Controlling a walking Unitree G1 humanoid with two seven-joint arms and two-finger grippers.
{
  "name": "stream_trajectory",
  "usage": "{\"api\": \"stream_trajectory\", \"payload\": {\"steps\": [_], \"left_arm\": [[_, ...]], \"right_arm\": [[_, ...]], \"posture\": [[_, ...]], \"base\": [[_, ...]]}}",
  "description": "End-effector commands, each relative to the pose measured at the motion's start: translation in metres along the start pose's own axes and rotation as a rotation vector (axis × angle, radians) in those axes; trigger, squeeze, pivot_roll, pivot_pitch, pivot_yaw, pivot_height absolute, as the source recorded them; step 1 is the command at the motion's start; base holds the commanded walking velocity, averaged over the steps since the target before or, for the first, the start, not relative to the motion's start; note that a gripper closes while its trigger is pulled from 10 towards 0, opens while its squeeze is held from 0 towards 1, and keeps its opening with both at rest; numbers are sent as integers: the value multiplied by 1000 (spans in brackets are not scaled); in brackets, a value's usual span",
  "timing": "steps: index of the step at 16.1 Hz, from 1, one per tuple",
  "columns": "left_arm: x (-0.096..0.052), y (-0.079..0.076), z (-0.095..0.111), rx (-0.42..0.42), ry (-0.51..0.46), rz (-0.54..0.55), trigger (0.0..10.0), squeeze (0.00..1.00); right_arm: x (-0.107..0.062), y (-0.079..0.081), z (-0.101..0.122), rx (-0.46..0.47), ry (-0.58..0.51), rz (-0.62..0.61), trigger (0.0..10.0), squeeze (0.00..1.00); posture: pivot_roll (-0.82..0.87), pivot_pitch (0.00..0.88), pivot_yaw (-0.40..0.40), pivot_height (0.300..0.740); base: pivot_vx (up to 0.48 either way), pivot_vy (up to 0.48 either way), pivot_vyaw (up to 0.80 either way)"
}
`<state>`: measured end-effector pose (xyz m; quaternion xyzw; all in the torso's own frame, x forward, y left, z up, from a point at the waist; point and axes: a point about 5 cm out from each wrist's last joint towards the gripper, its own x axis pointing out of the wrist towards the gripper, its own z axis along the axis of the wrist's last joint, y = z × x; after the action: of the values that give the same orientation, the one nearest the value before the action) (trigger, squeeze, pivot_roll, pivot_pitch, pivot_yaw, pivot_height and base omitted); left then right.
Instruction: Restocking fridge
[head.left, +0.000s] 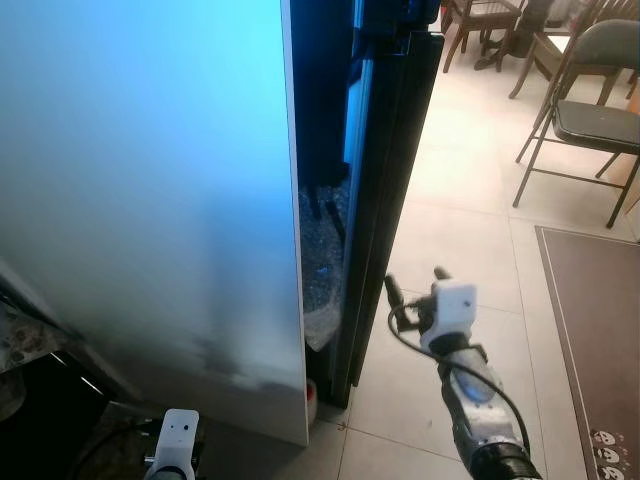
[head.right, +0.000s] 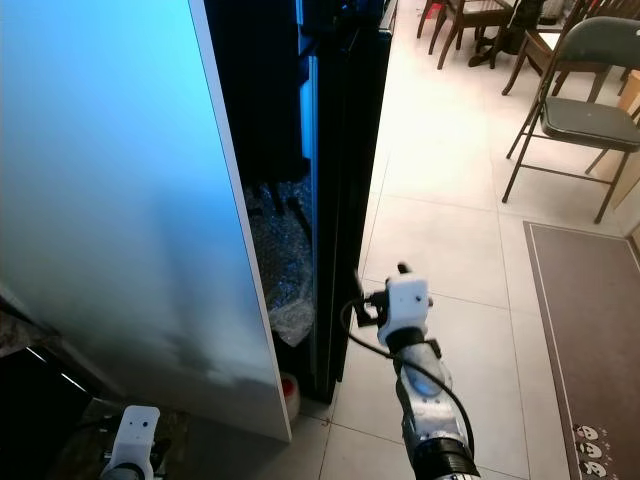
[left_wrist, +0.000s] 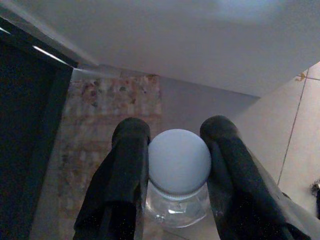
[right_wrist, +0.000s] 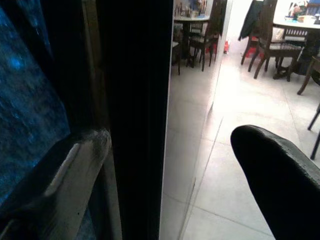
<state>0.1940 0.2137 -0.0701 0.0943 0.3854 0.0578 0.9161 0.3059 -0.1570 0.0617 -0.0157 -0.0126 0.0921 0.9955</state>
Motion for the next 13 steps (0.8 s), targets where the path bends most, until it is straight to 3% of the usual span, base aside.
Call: {"api": "stream_trajectory", "payload": {"steps": [1, 5, 8, 9, 13], "left_arm": [[-1, 5, -4, -11, 9, 22, 10000, 0], [0, 5, -2, -10, 8, 24, 10000, 0], [0, 5, 0, -16, 6, 28, 10000, 0], [0, 4, -1, -17, 7, 28, 10000, 0], [0, 3, -1, -32, 11, 32, 10000, 0]], "right_arm": [[1, 3, -1, 26, 18, 68, 10000, 1000], [16, 9, 6, 41, 51, 153, 10000, 1000], [30, 4, 17, 13, 43, 122, 10000, 1000], [36, 4, 21, 14, 47, 129, 10000, 0], [45, 5, 28, -1, 61, 188, 10000, 0]], "posture": [[-19, 0, 26, 740], [-17, 0, 23, 740], [-17, 0, 21, 740], [-21, 0, 20, 740], [-19, 0, 12, 740]], "base": [[0, 0, 0], [0, 0, 0], [0, 0, 0], [0, 0, 0], [0, 0, 0]]}}
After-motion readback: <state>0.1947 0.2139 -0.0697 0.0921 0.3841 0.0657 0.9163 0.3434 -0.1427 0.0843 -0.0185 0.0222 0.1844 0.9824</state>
